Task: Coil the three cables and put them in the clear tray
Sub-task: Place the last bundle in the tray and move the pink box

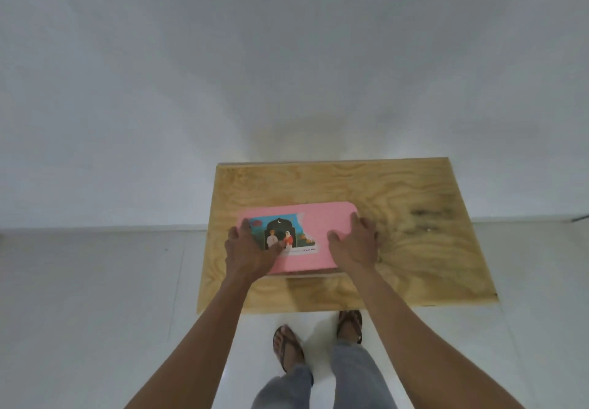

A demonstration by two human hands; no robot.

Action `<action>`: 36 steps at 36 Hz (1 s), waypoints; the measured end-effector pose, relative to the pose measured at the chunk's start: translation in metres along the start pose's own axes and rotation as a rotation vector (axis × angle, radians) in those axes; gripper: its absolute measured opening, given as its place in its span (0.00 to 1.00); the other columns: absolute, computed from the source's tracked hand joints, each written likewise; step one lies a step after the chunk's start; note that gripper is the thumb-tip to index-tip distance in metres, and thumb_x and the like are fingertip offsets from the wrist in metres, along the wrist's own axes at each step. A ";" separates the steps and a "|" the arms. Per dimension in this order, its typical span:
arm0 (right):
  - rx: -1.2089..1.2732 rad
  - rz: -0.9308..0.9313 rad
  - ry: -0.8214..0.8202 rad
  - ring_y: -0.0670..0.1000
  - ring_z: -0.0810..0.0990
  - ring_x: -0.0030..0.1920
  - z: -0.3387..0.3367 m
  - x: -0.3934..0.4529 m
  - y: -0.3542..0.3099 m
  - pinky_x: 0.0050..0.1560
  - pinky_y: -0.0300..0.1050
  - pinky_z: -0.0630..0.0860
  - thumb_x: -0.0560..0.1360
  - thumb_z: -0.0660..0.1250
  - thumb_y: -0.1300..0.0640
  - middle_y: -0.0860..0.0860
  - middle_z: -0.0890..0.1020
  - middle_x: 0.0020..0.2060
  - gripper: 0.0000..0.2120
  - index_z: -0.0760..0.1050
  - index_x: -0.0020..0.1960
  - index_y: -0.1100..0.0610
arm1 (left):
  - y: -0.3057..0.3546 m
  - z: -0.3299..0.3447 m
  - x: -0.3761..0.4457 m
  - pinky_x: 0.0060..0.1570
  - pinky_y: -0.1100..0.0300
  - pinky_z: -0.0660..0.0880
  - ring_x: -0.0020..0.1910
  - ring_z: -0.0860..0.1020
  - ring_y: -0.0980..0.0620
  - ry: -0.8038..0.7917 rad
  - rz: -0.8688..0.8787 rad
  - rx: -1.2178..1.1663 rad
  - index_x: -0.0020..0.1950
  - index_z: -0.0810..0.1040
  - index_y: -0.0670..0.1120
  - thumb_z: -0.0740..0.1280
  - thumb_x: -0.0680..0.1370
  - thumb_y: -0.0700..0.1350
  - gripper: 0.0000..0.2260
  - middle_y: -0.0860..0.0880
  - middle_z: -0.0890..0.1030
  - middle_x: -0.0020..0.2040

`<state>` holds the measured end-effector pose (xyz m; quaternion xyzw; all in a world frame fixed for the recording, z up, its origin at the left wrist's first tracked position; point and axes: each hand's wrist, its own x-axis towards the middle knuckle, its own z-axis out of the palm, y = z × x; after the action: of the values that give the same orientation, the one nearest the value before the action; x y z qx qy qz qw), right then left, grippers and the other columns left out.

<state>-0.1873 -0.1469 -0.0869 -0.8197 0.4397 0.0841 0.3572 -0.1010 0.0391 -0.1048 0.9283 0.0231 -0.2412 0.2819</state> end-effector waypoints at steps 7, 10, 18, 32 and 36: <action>-0.042 0.022 0.042 0.61 0.54 0.77 0.019 0.004 0.009 0.73 0.61 0.62 0.77 0.66 0.47 0.52 0.57 0.78 0.35 0.55 0.80 0.51 | -0.009 0.012 0.004 0.67 0.41 0.69 0.71 0.65 0.37 0.020 0.041 -0.001 0.78 0.56 0.46 0.76 0.67 0.61 0.48 0.40 0.63 0.73; -0.040 0.028 0.046 0.60 0.53 0.78 0.021 0.001 0.013 0.74 0.62 0.59 0.77 0.65 0.47 0.51 0.55 0.79 0.35 0.54 0.80 0.50 | -0.013 0.015 -0.002 0.68 0.42 0.69 0.71 0.65 0.37 0.026 0.054 -0.027 0.78 0.57 0.46 0.77 0.67 0.59 0.47 0.40 0.64 0.72; -0.016 0.001 0.075 0.59 0.51 0.79 0.028 -0.010 0.026 0.76 0.60 0.54 0.79 0.65 0.48 0.51 0.54 0.80 0.35 0.53 0.81 0.50 | -0.020 0.018 -0.013 0.66 0.43 0.71 0.68 0.66 0.41 0.041 0.091 -0.076 0.77 0.57 0.47 0.79 0.67 0.54 0.45 0.43 0.65 0.69; -0.019 -0.186 0.130 0.57 0.49 0.81 0.041 -0.015 0.060 0.79 0.54 0.46 0.83 0.58 0.49 0.58 0.53 0.81 0.31 0.49 0.82 0.55 | -0.028 0.027 -0.021 0.68 0.44 0.70 0.71 0.62 0.43 0.055 0.158 -0.085 0.79 0.54 0.48 0.77 0.69 0.54 0.46 0.44 0.60 0.73; -0.076 -0.187 0.118 0.58 0.49 0.80 0.040 -0.013 0.057 0.79 0.56 0.51 0.84 0.54 0.44 0.55 0.49 0.81 0.31 0.45 0.82 0.48 | -0.030 0.031 -0.021 0.73 0.41 0.63 0.77 0.53 0.41 0.041 0.171 -0.026 0.81 0.48 0.47 0.74 0.72 0.56 0.47 0.44 0.48 0.80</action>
<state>-0.2323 -0.1321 -0.1397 -0.8735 0.3782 0.0189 0.3059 -0.1384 0.0498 -0.1329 0.9280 -0.0474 -0.1970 0.3128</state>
